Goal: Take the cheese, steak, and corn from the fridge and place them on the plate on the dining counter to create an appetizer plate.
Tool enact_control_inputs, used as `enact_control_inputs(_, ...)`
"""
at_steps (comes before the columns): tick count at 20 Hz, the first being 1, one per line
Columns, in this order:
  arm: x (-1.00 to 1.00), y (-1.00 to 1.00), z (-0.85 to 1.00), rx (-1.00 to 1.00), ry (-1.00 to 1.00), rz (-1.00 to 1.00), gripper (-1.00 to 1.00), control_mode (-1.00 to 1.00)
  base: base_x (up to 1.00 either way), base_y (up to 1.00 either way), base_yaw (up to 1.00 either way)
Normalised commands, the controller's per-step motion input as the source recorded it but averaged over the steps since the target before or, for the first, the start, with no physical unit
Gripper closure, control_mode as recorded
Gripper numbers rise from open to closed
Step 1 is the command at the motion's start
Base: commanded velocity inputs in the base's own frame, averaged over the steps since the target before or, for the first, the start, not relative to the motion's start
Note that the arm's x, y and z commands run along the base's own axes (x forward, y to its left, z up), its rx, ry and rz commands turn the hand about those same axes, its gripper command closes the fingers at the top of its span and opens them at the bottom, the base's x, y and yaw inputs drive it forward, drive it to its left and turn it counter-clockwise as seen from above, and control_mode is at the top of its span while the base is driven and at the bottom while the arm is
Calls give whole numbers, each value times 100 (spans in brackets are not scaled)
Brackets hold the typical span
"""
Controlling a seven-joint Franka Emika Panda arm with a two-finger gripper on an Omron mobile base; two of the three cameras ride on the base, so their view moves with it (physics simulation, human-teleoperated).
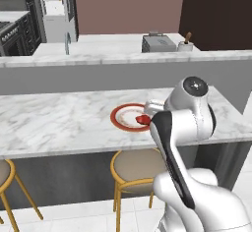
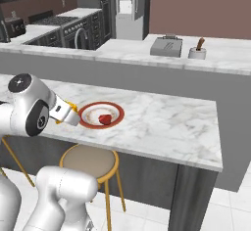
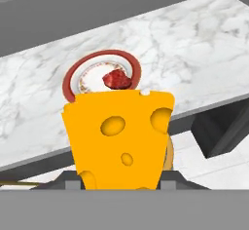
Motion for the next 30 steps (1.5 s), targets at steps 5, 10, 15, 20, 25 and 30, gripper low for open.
enact_control_inputs(5, 44, 29, 0, 16, 6, 0, 100, -100, 0, 0, 0)
enact_control_inputs(10, 56, 9, -3, 7, -2, 0, 100, -100, 0, 0, 0)
enact_control_inputs(15, 57, 1, -30, 0, -1, -3, 100, -100, 0, 0, 0)
enact_control_inputs(20, 63, 0, -38, 0, 11, -12, 100, -100, 0, 0, 0)
enact_control_inputs(25, 38, 0, -23, 0, 27, -16, 100, -100, 0, 0, 0)
enact_control_inputs(30, 36, 0, -11, 0, 24, -15, 100, -100, 0, 0, 0)
